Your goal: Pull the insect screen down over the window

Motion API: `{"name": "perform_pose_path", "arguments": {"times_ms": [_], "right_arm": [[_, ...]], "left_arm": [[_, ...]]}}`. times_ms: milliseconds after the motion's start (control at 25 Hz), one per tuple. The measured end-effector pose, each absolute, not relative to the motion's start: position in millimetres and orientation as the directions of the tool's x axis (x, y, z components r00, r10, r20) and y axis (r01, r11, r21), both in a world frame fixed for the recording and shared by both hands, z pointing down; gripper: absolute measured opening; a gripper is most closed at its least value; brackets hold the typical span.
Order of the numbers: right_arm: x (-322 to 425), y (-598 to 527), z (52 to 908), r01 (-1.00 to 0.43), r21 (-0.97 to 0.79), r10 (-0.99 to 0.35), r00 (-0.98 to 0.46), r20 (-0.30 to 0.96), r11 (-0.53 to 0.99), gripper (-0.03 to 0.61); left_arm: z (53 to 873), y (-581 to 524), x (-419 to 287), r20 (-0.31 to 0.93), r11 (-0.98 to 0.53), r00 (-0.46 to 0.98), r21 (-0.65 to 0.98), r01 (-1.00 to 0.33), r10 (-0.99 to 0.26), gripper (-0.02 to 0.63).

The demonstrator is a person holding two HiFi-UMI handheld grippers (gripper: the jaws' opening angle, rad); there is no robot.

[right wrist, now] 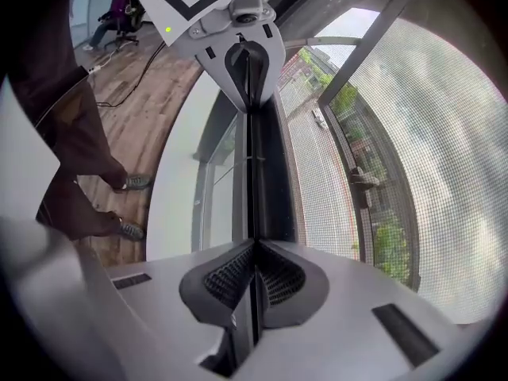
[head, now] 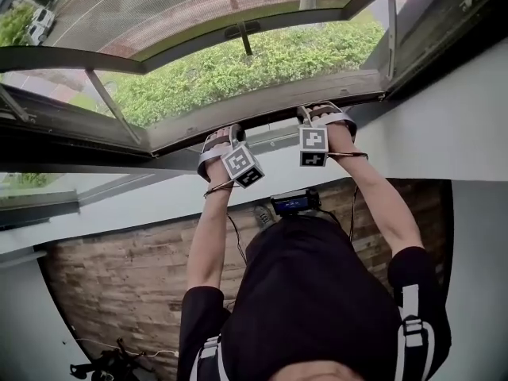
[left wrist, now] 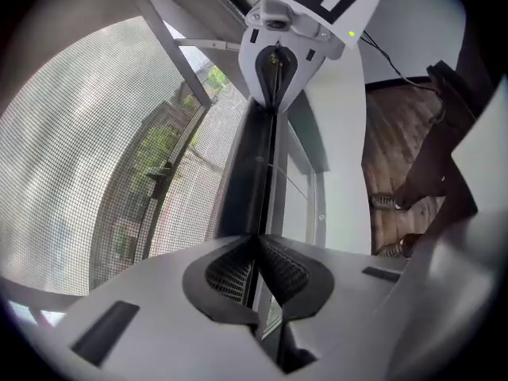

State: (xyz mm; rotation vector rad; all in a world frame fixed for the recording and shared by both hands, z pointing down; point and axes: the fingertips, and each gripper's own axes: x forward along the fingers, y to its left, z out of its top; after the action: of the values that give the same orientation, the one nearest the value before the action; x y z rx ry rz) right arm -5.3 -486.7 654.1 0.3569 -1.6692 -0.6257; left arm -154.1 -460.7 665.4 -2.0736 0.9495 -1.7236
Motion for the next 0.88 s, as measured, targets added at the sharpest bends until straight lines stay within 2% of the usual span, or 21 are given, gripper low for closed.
{"name": "perform_pose_path", "arguments": {"times_ms": [240,520,760,880], "right_arm": [[-7,-484,656,0.171,0.607,-0.580,-0.186,0.793,0.776,0.021],[-5,-482,654,0.165,0.645,-0.617,-0.192,0.763,0.746,0.021],[3,-482,649,0.143,0.666,-0.636,-0.205,0.744,0.732,0.021],[13,-482,632,0.044,0.677,-0.655,-0.212,0.725,0.735,0.021]], "left_arm": [[660,-455,-157,0.740,-0.724,0.054,-0.637,-0.266,-0.671,0.025],[661,-455,-154,0.720,-0.708,0.053,-0.661,-0.249,-0.692,0.025],[647,-452,-151,0.699,-0.687,0.081,-0.663,-0.298,-0.710,0.035],[634,-450,-156,0.675,-0.657,0.113,-0.645,-0.390,-0.729,0.035]]}}
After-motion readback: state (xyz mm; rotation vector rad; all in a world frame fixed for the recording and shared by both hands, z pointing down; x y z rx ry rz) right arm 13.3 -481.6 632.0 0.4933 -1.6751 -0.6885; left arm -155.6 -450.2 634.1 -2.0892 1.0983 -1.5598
